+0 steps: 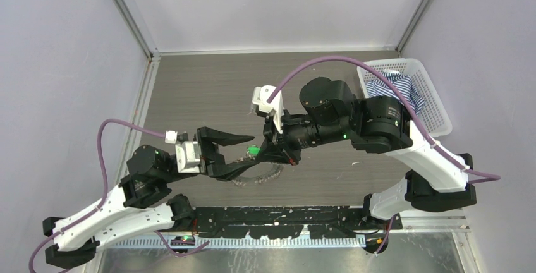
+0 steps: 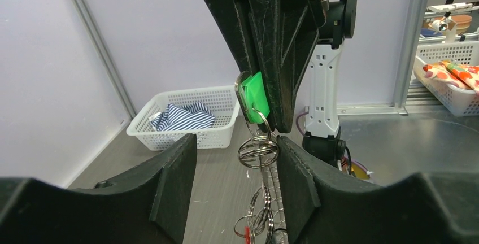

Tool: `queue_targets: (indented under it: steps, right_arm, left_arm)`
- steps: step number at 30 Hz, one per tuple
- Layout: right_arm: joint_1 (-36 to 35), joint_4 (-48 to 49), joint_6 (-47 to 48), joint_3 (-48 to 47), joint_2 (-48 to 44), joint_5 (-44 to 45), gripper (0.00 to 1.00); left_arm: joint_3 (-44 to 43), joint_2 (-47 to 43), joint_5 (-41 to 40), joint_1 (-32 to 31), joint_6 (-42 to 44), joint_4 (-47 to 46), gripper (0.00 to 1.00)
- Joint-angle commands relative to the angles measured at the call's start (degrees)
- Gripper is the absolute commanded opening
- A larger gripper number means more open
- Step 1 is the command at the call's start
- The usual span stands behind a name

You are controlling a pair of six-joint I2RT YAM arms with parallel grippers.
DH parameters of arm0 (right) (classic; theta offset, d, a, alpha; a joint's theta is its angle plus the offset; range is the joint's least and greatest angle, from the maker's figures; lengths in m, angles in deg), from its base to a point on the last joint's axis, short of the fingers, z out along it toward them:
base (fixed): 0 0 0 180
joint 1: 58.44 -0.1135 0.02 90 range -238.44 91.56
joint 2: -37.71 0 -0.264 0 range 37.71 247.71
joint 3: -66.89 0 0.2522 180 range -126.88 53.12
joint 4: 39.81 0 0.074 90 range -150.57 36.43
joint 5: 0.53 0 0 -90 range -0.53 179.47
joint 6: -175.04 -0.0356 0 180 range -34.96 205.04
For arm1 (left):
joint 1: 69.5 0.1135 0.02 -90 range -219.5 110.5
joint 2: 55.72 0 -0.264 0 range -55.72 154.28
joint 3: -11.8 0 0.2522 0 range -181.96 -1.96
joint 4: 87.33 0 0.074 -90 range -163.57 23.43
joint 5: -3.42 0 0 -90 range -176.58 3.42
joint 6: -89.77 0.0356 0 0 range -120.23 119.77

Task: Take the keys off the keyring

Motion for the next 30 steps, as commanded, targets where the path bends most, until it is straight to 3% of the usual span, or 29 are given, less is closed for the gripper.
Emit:
queue_targets:
  steps: [1,14,30]
  right_arm:
    - [-0.76,3.76,-0.56,-0.98,-2.36,1.14,0.01]
    - [-1.32,4.11,-0.58,-1.24,-1.93,5.82,0.01]
    - [-1.34,3.32,-0.67,-0.58,-1.14,5.15,0.01]
  left_arm:
    - [0.50,0.47,-0.76,0.19,-0.49,-1.03,0.55]
    - [2.41,0.83,-2.85,0.01,-1.32,-2.46,0.56]
    - [5.92,-0.58,-5.26,0.02,-3.65,-10.61,0.53]
